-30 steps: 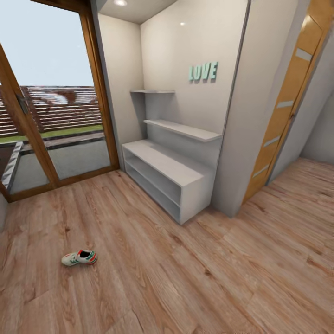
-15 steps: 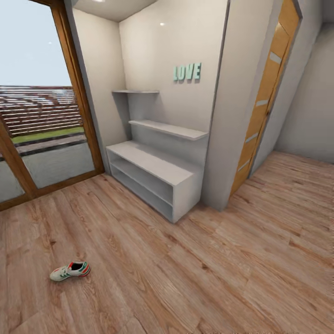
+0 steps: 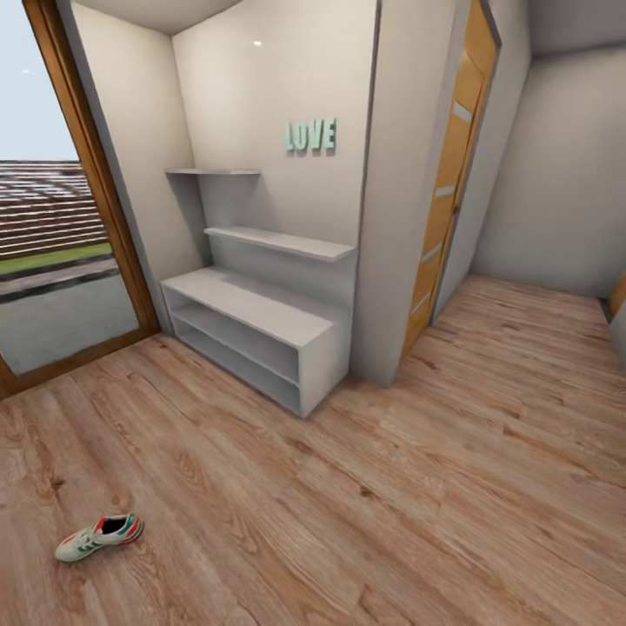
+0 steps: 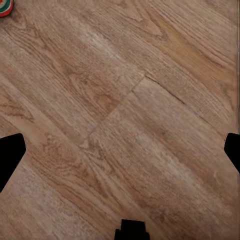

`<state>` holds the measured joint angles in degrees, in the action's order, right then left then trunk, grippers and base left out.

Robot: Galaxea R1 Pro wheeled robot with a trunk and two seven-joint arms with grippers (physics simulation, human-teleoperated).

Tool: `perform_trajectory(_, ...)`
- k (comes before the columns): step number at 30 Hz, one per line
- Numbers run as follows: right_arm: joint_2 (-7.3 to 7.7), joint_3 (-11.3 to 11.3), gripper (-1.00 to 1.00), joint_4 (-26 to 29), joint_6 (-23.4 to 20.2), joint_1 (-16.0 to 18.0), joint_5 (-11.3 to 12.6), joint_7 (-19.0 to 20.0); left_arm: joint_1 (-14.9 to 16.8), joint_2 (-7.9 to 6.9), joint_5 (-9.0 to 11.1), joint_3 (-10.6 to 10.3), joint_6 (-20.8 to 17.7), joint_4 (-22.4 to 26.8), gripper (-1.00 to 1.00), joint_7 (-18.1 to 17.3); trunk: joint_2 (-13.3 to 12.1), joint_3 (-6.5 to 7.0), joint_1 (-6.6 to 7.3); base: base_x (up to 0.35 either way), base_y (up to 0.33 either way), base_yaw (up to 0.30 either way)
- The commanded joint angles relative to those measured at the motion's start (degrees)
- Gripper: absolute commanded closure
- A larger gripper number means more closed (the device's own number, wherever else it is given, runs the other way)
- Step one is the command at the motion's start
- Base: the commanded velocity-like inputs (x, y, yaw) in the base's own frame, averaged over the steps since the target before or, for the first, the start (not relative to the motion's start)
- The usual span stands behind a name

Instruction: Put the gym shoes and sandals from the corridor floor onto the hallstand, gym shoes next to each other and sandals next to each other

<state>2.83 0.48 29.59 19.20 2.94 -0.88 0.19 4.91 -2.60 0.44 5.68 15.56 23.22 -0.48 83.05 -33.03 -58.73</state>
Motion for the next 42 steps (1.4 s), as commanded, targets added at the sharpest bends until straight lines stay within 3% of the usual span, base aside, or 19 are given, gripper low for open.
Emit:
perform_trajectory(1,0.01,0.0,-1.00,-0.1,0.2,0.0,-0.1,0.0,0.0,0.02,0.0,0.1,0.2,0.0,-1.00,-0.1,0.0,-0.05,0.00,0.000,0.006,-0.267)
perform_trajectory(42,0.03,0.0,-1.00,-0.1,0.2,0.0,-0.1,0.0,0.0,0.01,0.0,0.1,0.2,0.0,-1.00,-0.1,0.0,-0.05,0.00,0.000,0.000,-0.267)
